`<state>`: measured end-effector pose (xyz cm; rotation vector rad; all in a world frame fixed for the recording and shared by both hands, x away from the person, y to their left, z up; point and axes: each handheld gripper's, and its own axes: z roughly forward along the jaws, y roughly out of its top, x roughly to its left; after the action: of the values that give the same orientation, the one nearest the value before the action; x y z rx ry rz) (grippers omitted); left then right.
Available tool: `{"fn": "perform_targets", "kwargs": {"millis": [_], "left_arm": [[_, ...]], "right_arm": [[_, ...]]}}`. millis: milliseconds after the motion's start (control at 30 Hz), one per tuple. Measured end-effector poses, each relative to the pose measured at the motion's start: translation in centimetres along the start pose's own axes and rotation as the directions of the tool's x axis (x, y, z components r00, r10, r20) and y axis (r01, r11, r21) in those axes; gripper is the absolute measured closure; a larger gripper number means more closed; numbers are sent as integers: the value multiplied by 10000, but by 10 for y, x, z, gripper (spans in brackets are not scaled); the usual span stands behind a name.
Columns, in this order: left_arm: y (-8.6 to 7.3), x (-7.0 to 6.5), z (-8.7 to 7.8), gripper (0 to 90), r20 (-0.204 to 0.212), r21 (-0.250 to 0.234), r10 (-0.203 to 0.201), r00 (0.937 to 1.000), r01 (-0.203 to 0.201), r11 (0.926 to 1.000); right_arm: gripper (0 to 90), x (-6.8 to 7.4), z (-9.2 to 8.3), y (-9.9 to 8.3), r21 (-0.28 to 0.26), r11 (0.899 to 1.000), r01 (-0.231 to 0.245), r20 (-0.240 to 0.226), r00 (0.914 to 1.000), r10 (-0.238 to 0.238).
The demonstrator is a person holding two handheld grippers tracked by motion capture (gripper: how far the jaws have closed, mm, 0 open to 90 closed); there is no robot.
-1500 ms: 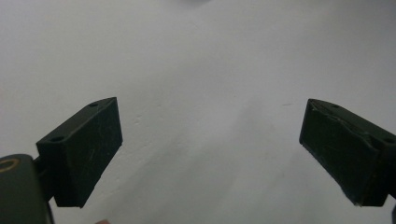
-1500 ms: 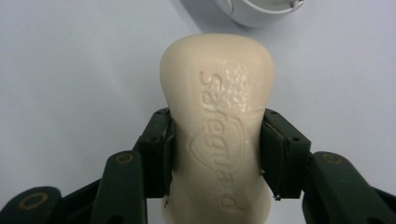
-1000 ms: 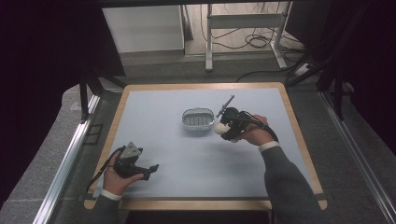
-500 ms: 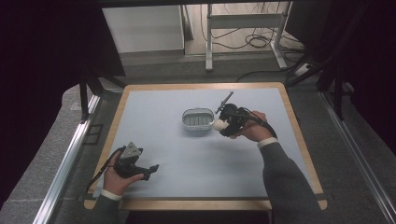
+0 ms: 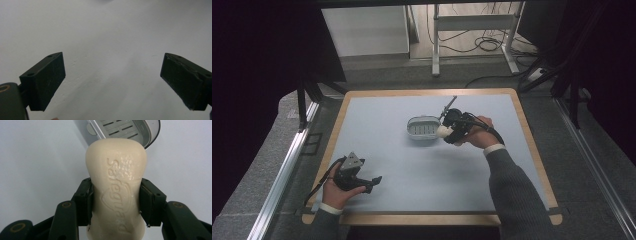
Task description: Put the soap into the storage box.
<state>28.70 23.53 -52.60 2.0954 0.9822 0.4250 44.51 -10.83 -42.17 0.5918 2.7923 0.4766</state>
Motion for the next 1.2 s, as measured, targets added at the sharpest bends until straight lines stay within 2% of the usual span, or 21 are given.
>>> {"fn": "perform_targets", "kwargs": {"millis": [167,267,400,500,1200], "left_arm": [[0,1,0,63,5,8,-10,10000,10,10000],[0,1,0,63,10,12,-14,10000,14,10000],[0,1,0,63,14,14,-18,10000,18,10000],[0,0,1,63,26,23,-15,10000,15,10000],[-1,1,0,63,-10,55,35,10000,-35,10000]], "right_arm": [[496,-4,2,3,-45,10000,-27,19,10000,27],[496,-5,4,3,4,9998,-215,8,9998,215],[496,-7,7,4,12,9999,-166,-50,9998,167],[496,-7,8,7,-15,10000,66,-86,9999,-66],[496,-13,17,37,-69,9997,219,-63,9997,-219]]}}
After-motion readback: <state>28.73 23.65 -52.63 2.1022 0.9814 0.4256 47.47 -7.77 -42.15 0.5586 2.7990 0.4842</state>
